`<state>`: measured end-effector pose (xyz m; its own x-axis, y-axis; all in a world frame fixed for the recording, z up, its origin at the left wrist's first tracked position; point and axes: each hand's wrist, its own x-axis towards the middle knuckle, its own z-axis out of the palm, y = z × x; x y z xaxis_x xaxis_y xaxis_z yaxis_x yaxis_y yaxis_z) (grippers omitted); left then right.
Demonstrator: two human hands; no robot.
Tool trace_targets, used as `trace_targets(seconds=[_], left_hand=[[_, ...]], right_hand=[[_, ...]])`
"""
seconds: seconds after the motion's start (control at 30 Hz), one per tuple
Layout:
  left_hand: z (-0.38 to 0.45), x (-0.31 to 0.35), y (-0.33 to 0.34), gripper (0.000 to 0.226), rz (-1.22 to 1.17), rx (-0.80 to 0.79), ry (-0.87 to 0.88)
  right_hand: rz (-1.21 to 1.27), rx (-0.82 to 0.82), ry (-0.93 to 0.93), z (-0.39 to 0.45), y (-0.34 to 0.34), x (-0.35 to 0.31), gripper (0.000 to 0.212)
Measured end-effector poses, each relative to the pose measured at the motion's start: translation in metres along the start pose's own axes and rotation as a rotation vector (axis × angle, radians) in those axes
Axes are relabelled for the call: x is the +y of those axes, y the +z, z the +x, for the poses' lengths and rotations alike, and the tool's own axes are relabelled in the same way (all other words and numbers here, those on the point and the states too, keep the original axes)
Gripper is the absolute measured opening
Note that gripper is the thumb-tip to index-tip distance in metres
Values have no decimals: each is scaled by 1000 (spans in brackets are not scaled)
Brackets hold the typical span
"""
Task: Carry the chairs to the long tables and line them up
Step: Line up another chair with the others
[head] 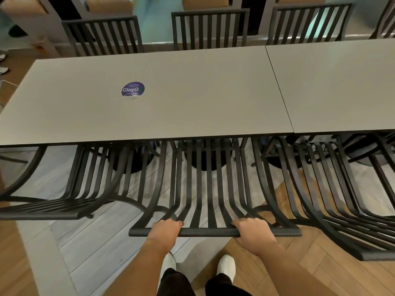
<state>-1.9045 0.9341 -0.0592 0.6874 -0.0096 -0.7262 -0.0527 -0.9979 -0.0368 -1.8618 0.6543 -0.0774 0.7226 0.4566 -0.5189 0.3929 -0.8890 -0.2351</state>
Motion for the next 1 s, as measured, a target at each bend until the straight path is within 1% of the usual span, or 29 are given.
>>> trace_targets(seconds=[0.2,0.33,0.43,0.67,0.83,1.0], left_hand=[[28,5,-15,51,-9,45,4],[44,13,-27,47,-39,58,-17],[53,13,-33,46,-56,74,-16],[56,14,-33,44,-25,78,-8],[57,14,-34,47,4,49,-9],[56,14,-37,47,25,22,-20]], right_hand=[[6,38,-8,17,-19,20,24],[-34,40,1,32,-35,33,29],[-43,30,1,43,-45,39,32],[-12,23,-9,48,-41,42,35],[-10,-5,-16,49,-44,42,34],[-12,-32,25,49,-44,40,39]])
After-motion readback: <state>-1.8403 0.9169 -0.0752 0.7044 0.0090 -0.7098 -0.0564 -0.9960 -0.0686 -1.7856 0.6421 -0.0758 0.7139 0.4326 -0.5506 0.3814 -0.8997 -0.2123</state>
